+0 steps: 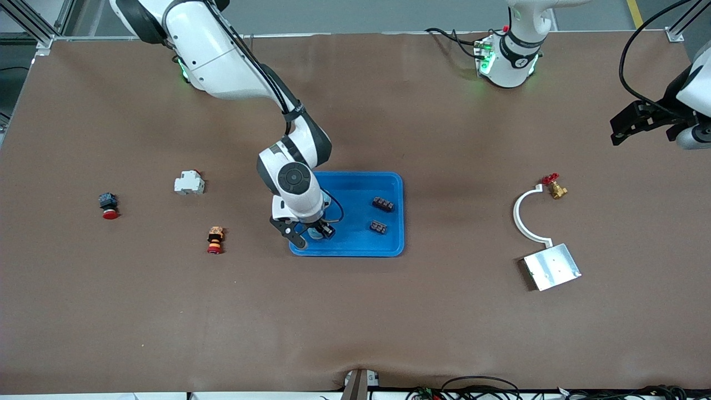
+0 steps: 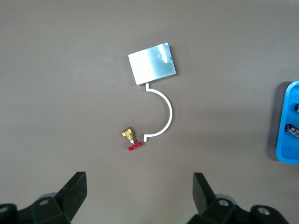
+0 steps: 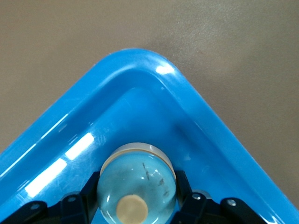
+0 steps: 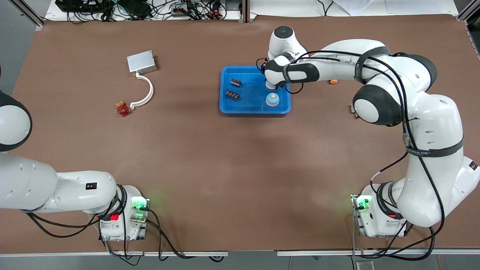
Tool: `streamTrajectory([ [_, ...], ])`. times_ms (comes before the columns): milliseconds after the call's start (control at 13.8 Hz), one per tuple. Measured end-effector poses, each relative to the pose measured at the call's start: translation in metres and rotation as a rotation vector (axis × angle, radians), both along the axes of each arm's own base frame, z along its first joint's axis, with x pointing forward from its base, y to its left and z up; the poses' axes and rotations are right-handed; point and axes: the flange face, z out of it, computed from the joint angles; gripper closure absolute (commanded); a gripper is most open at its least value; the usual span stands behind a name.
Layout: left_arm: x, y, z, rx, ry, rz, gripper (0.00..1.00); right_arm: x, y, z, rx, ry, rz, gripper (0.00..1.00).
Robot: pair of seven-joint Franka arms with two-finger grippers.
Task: Place electrolytic capacitor and blue bell in tray
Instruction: 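Lower the bell into the tray and open the right gripper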
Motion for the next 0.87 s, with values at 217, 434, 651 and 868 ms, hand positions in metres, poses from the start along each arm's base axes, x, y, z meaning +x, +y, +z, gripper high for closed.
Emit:
streamTrajectory([
  [217, 0.0, 0.0, 0.001, 0.0, -0.003, 0.0, 0.0, 0.002, 0.0, -0.001, -0.001, -0.004, -0.005, 0.0],
  [434, 0.0, 0.001, 0.001, 0.0, -0.003, 0.002, 0.0, 0.004, -0.001, 0.0, -0.015, -0.016, 0.007, 0.0],
  [651, 0.001, 0.004, 0.0, -0.001, -0.001, 0.007, 0.0, 0.013, 0.0, 0.013, -0.021, -0.021, 0.007, 0.0],
  [868, 0.002, 0.004, 0.0, -0.001, 0.0, 0.007, 0.0, 0.021, 0.007, 0.045, -0.058, 0.027, 0.022, 0.0],
])
